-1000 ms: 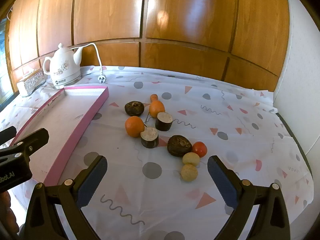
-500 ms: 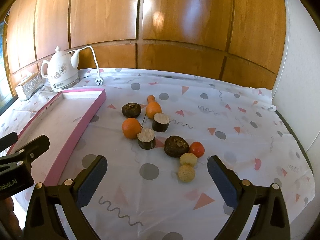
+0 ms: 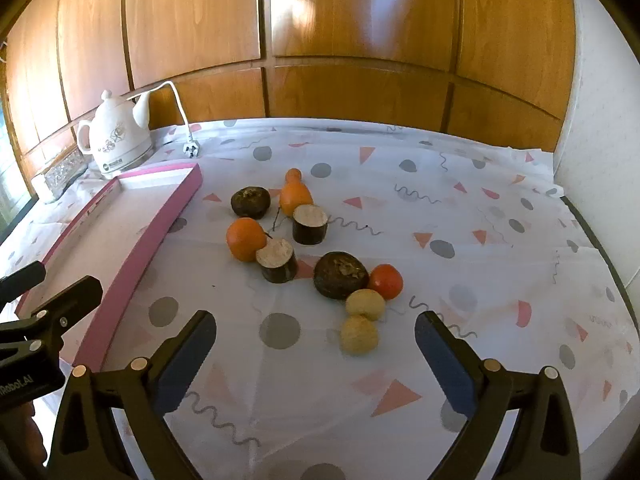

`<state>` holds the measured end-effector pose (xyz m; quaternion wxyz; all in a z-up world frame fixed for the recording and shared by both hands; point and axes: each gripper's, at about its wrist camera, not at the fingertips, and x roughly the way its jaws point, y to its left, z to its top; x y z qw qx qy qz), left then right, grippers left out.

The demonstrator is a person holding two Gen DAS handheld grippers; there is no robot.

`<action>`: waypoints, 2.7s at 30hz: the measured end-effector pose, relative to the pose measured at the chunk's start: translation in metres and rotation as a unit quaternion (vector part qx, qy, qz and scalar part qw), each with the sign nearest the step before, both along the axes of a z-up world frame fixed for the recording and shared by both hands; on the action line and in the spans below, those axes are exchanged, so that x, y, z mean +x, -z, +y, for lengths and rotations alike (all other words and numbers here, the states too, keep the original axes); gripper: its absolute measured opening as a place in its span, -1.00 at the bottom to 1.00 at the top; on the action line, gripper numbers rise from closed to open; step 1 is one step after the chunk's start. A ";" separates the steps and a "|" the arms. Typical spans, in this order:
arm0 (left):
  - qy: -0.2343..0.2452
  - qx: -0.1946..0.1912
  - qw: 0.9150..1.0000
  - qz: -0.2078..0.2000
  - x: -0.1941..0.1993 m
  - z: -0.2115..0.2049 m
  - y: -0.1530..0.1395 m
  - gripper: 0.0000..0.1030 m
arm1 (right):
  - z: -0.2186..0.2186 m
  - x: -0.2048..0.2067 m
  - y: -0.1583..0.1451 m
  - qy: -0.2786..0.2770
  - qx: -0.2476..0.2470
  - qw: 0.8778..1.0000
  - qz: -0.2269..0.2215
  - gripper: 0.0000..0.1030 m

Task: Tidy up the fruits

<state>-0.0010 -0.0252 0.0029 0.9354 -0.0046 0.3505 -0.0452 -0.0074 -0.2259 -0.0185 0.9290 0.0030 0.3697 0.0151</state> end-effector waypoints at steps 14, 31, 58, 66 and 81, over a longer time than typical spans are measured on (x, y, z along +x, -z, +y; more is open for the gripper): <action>0.095 -0.003 0.995 0.026 0.020 -0.046 0.001 0.99 | -0.056 0.004 0.022 -0.065 0.040 0.996 0.050 -0.17; 0.228 -0.031 0.967 0.108 0.043 -0.136 0.029 0.29 | -0.117 -0.001 0.041 -0.009 0.034 0.997 0.066 -0.17; 0.169 -0.019 0.983 0.076 0.035 -0.087 0.058 -0.49 | -0.082 0.027 0.031 -0.064 0.111 0.991 0.039 -0.34; 0.165 -0.028 0.983 0.073 0.035 -0.085 0.062 -0.49 | -0.088 0.046 0.025 -0.039 0.122 0.991 0.038 -0.34; 0.163 -0.046 0.982 0.079 0.037 -0.082 0.058 -0.50 | -0.090 0.083 0.044 -0.029 0.132 0.987 0.088 -0.47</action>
